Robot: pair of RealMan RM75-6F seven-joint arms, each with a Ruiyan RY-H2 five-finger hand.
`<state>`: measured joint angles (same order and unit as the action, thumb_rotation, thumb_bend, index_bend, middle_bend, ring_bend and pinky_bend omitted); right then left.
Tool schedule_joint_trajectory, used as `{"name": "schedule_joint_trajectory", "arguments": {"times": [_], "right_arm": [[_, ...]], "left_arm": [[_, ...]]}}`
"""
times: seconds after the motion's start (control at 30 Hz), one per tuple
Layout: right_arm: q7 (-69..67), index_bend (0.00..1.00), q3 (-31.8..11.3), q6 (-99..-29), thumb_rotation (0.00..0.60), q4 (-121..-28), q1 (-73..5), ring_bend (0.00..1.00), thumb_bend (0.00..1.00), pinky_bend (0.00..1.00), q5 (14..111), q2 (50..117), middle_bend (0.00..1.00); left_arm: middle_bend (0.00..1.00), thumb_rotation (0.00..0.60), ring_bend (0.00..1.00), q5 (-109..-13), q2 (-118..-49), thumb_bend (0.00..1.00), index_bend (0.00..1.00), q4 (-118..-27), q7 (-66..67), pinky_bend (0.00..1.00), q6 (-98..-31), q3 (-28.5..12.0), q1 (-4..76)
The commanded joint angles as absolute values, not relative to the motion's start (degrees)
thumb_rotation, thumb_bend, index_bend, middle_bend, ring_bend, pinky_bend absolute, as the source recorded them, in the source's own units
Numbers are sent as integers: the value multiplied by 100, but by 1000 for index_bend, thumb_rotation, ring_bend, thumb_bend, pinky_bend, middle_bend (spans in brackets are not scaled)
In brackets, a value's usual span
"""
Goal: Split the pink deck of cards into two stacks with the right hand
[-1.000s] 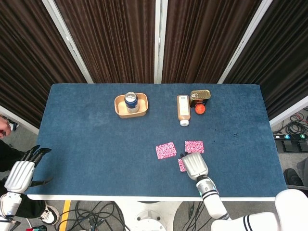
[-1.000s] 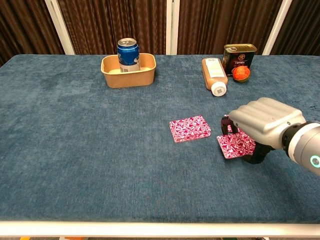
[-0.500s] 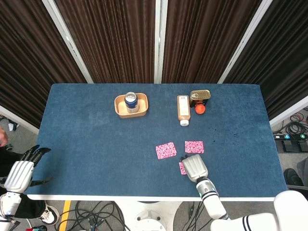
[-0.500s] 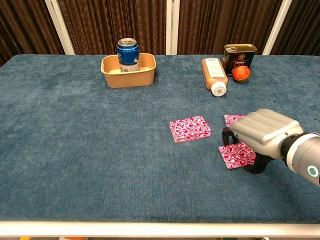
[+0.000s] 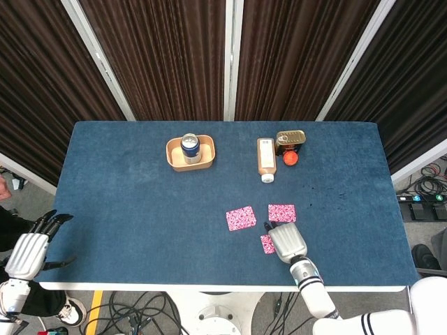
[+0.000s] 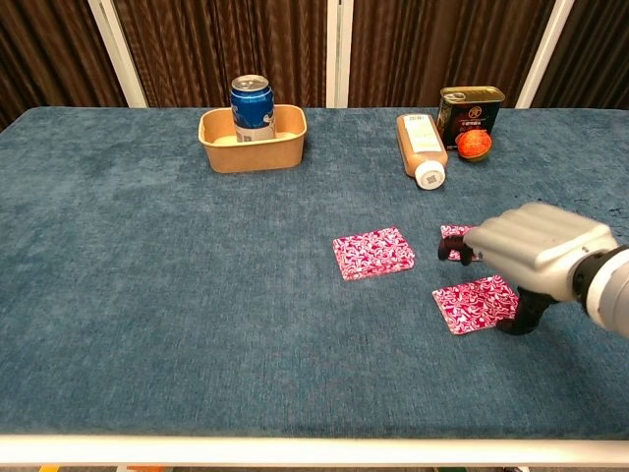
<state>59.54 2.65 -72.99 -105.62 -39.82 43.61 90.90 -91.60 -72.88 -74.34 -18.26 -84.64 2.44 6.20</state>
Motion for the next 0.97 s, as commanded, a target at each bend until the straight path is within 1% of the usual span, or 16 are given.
{"name": "schedule_joint_trajectory", "arguments": {"times": [0.03,0.13,0.2,0.27,0.3,0.33,0.37,0.4,0.43,0.47,0.5,0.53,0.57,0.67,0.8,0.97], "right_arm": [[5454,175,264,-7533,600,-10997,-3803,699,124,819,5014,8587,243],[4758,217,361,-7744,600,-11217,-3542,697,106,819,5776,8105,274],[4218,235,461,-7865,600,-11207,-3359,685,102,819,6329,7816,286],[3581,242,579,-8100,600,-11036,-3112,636,101,812,6949,7535,284],[3323,243,630,-8218,600,-10913,-3004,574,101,780,7205,7445,273],[2969,237,704,-8350,600,-10719,-2866,448,101,648,7509,7344,246],[2704,218,758,-8428,600,-10558,-2773,297,101,450,7709,7275,210],[2466,191,805,-8505,600,-10384,-2684,172,101,266,7879,7214,170],[2192,151,847,-8607,600,-10147,-2564,76,101,118,8048,7163,124],[2015,99,867,-8675,600,-9968,-2479,13,101,23,8142,7146,70],[1869,58,880,-8731,600,-9785,-2399,0,99,1,8215,7143,34],[1718,21,887,-8787,600,-9542,-2298,0,96,0,8276,7155,10],[1641,6,888,-8807,600,-9377,-2229,0,94,0,8289,7172,2],[1527,0,874,-8761,600,-9095,-2013,0,92,0,8165,7198,0],[1338,0,807,-8890,600,-8784,-1735,0,93,0,8210,7275,0],[1198,0,738,-8923,600,-8616,-1562,0,92,0,8348,7250,0]], "left_arm": [[160,600,67,-9156,-7286,0,171,-7438,-1826,156,-8460,241,622],[161,600,67,-9155,-7283,0,171,-7451,-1821,157,-8462,234,627],[161,600,67,-9157,-7275,0,171,-7471,-1812,157,-8464,229,630],[161,600,67,-9168,-7259,0,171,-7508,-1789,156,-8474,224,637],[160,600,67,-9173,-7252,0,171,-7523,-1775,157,-8482,220,639],[160,600,67,-9177,-7243,0,171,-7542,-1758,157,-8487,216,642],[160,600,67,-9176,-7235,0,171,-7557,-1748,157,-8484,212,647],[160,600,67,-9173,-7227,0,171,-7568,-1737,157,-8478,211,650],[160,600,67,-9167,-7214,0,171,-7585,-1719,157,-8472,208,652],[160,600,66,-9164,-7205,0,171,-7600,-1707,157,-8470,207,652],[161,600,66,-9162,-7195,0,171,-7616,-1697,157,-8474,203,653],[160,600,66,-9160,-7182,0,171,-7637,-1685,157,-8485,194,653],[160,600,67,-9158,-7172,0,171,-7652,-1676,157,-8492,188,653],[160,600,67,-9151,-7147,0,171,-7684,-1654,157,-8512,182,644],[160,600,67,-9128,-7144,0,171,-7676,-1654,157,-8537,175,619],[160,600,67,-9141,-7160,0,171,-7654,-1646,157,-8571,159,618]]}}
